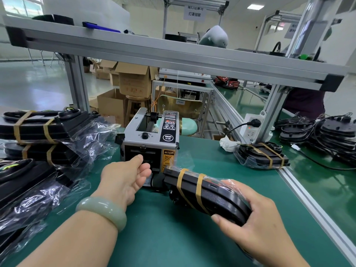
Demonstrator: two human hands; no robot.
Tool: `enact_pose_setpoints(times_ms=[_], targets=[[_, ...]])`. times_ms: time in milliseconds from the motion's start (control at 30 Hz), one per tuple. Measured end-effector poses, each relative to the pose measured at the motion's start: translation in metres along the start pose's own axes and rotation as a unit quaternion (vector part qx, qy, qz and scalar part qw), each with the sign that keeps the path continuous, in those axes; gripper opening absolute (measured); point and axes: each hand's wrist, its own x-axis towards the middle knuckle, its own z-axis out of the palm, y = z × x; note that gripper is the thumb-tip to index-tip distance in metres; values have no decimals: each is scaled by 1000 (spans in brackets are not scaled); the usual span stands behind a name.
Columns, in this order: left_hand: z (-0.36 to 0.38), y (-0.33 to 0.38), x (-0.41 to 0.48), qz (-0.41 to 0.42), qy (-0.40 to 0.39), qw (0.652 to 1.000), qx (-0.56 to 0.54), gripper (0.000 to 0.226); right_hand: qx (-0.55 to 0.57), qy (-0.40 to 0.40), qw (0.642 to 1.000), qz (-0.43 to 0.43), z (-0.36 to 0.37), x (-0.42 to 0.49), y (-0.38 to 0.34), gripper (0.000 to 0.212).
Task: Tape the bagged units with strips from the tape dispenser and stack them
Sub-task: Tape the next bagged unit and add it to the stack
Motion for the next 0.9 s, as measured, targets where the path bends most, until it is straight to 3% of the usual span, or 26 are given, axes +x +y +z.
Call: enact_pose_setpoints(times_ms=[333,633,900], targets=[[10,-3,12,15,73,997,10,8,-15,-2,1000,2,1,0,-2,61],[6,-3,13,-1,36,999,3,13,-20,2,1000,6,2,0,-2,62],[16,2,10,28,87,996,18,17,-20,5,1000,1,3,-1,-2,60]])
